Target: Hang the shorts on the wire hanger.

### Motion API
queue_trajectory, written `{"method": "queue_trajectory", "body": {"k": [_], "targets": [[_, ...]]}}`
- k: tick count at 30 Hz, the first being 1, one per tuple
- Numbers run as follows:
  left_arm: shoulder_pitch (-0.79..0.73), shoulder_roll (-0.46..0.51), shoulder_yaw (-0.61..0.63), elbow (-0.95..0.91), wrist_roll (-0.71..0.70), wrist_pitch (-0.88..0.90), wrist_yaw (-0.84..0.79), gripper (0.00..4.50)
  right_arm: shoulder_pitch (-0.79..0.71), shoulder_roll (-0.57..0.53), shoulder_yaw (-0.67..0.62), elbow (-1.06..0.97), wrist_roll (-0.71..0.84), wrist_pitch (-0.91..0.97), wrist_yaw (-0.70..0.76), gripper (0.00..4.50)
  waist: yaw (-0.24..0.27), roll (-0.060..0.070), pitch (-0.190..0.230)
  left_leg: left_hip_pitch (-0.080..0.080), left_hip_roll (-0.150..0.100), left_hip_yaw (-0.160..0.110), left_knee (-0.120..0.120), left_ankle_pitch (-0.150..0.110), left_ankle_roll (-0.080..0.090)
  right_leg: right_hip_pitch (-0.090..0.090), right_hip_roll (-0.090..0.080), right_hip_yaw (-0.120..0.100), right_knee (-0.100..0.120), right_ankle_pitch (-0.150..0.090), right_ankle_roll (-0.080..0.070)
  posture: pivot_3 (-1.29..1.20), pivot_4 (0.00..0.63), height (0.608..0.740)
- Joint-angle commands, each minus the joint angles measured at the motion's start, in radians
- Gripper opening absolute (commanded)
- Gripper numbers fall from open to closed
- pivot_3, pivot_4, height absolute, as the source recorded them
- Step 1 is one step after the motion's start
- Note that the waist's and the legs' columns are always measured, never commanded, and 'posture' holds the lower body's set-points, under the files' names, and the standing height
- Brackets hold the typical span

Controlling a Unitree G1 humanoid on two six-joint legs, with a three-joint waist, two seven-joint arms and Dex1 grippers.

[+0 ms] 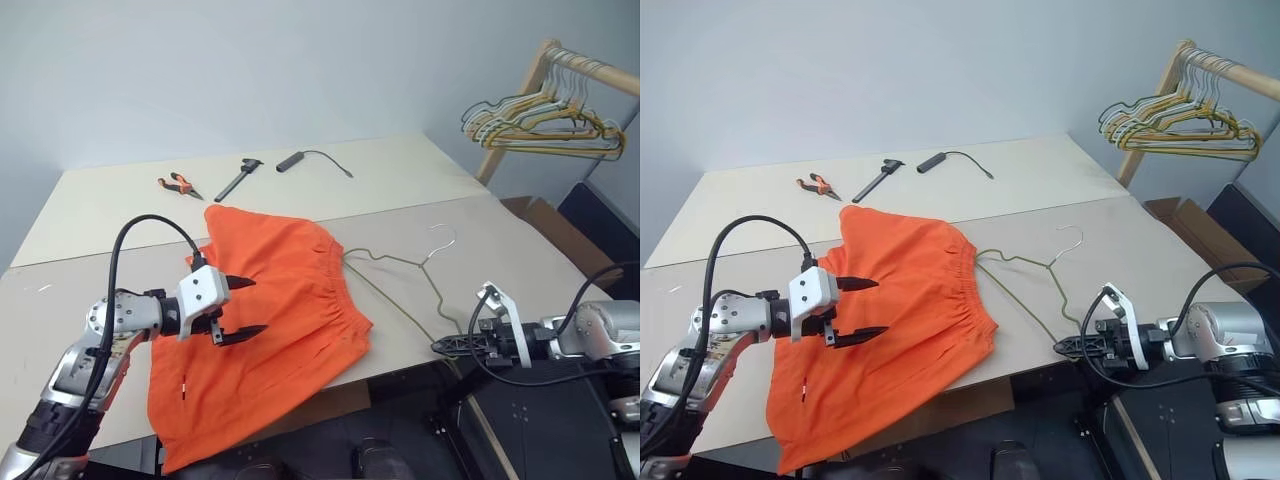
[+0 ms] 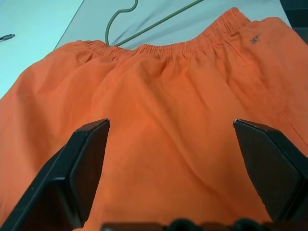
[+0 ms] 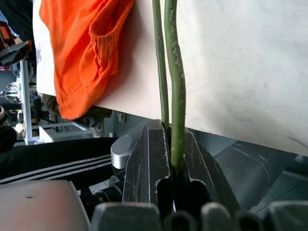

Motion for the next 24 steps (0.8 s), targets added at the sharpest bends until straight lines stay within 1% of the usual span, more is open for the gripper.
{"method": "queue_trajectory", "body": {"k": [1,5,11,15,19,24], "targets": [[-0.01,0.005,0.016,-0.035,0.003,0.001,0.013,4.47,-0.033,0.004,-0.017,-0.003,0.023,0.005,0.027,0.0,0.0,0.0,0.0,0.0,0.0,0.0,0.0,0.0,0.0,0.0,0.0,0.001,0.0,0.0,0.0,-0.13,0.0,0.74],[-0.007,0.01,0.011,-0.03,0.015,-0.007,0.015,4.47,-0.022,-0.009,0.008,-0.009,0.02,0.012,0.046,0.0,0.0,0.0,0.0,0.001,0.0,0.001,0.0,0.0,0.0,0.0,0.0,0.002,0.0,0.0,0.0,-0.13,0.0,0.74],[-0.007,0.003,0.009,-0.033,0.025,-0.006,0.014,4.47,-0.028,-0.001,0.012,0.033,-0.004,-0.005,0.039,0.0,0.0,0.0,0.0,0.001,0.0,0.003,0.0,0.0,0.001,0.0,0.0,0.003,0.0,0.001,0.001,-0.12,0.0,0.74],[-0.007,0.002,0.009,-0.035,0.023,-0.005,0.012,4.47,-0.03,-0.001,0.019,0.025,0.001,-0.007,0.051,0.0,0.0,0.0,0.0,0.001,0.0,0.003,0.0,-0.001,0.001,0.0,0.0,0.004,0.0,0.001,0.001,-0.12,0.0,0.74],[-0.007,0.002,0.012,-0.031,0.027,-0.009,0.015,4.47,-0.029,-0.01,0.02,0.01,0.027,-0.002,0.096,0.0,0.0,0.0,0.0,0.001,0.0,0.003,0.0,-0.001,0.001,0.0,0.0,0.004,0.0,0.001,0.001,-0.12,0.0,0.74],[-0.004,0.001,0.004,-0.025,0.041,-0.018,0.017,4.47,-0.035,-0.023,0.06,-0.005,0.026,-0.018,0.171,0.0,0.0,0.0,0.0,0.001,0.0,0.003,0.0,-0.001,0.001,0.0,0.0,0.004,0.0,0.001,0.001,-0.12,0.0,0.74]]}}
